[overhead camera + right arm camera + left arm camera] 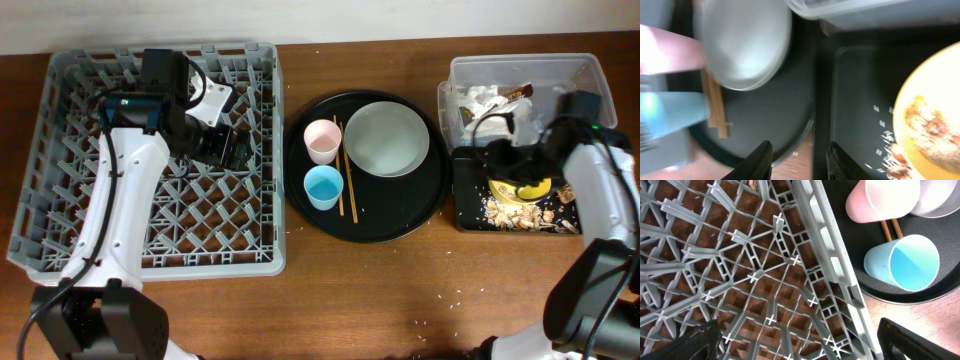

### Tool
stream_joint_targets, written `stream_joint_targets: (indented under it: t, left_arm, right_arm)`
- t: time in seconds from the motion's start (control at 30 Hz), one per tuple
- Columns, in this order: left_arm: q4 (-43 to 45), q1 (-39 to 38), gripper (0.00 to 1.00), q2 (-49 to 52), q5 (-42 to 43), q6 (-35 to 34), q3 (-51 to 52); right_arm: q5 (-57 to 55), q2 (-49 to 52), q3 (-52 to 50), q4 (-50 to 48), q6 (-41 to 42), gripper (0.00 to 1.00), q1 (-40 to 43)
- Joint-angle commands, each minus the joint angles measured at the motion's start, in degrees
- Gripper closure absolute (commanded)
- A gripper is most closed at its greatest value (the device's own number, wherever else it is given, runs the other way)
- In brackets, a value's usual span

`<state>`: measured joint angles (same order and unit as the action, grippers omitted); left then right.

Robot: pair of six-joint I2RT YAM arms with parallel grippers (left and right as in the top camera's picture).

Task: Sort waste into correct bins and load items into the dishwasher rack
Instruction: 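Tip the yellow bowl over the black tray to dump the scraps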

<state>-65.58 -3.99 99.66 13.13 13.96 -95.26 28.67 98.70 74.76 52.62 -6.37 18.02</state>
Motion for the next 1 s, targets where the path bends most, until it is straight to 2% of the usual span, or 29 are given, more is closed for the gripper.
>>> stream_joint_targets:
  t: [0.0, 0.13, 0.27, 0.5, 0.53, 0.57, 0.6, 0.63, 0.83, 0.9, 0.97]
  left_arm:
    - [0.0, 0.4, 0.00, -1.1, 0.6, 0.3, -0.8]
    - [0.0, 0.4, 0.00, -1.1, 0.6, 0.3, -0.8]
    - [0.0, 0.4, 0.00, -1.1, 0.6, 0.3, -0.8]
    - [0.0, 0.4, 0.00, -1.1, 0.6, 0.3, -0.8]
    - [0.0, 0.4, 0.00, -1.1, 0.6, 0.3, -0.8]
    - [0.0, 0.4, 0.00, -1.1, 0.6, 0.3, -0.8]
    - [0.0, 0.4, 0.00, -1.1, 0.6, 0.3, -0.8]
    - [0.0, 0.4, 0.00, -1.1, 0.6, 0.3, -0.8]
    - [0.0, 0.4, 0.00, -1.1, 0.6, 0.3, -0.8]
    - [0.0, 0.4, 0.00, -1.1, 0.6, 0.3, -0.8]
    - [0.0, 0.4, 0.00, -1.1, 0.6, 0.3, -0.8]
  right_arm:
    - [-21.6, -0.3, -0.1, 0.4, 5.5, 0.62, -7.3]
    - [-39.7, -0.1, -0.1, -0.2, 7.3, 0.63, -15.1]
    - [-48.9, 2.3, -0.1, -0.2, 6.8, 0.60, -16.1]
    - [-44.5, 11.4, -0.1, -4.1, 4.7, 0.62, -14.6]
    - [-44.3, 12.5, -0.1, -4.4, 4.9, 0.66, -14.6]
    - [-44.3, 13.2, -0.1, -4.4, 5.0, 0.75, -14.6]
    - [-44.3, 13.2, -0.1, -4.3, 6.1, 0.90, -14.6]
    - [-44.3, 13.0, -0.1, -4.3, 6.9, 0.95, -14.6]
    - [-43.6, 12.9, -0.1, -4.1, 7.4, 0.96, -14.6]
    - [-36.6, 11.3, 1.7, -1.6, 7.6, 0.96, -14.6]
    - [-24.3, 7.0, 6.5, 3.1, 7.5, 0.96, -13.8]
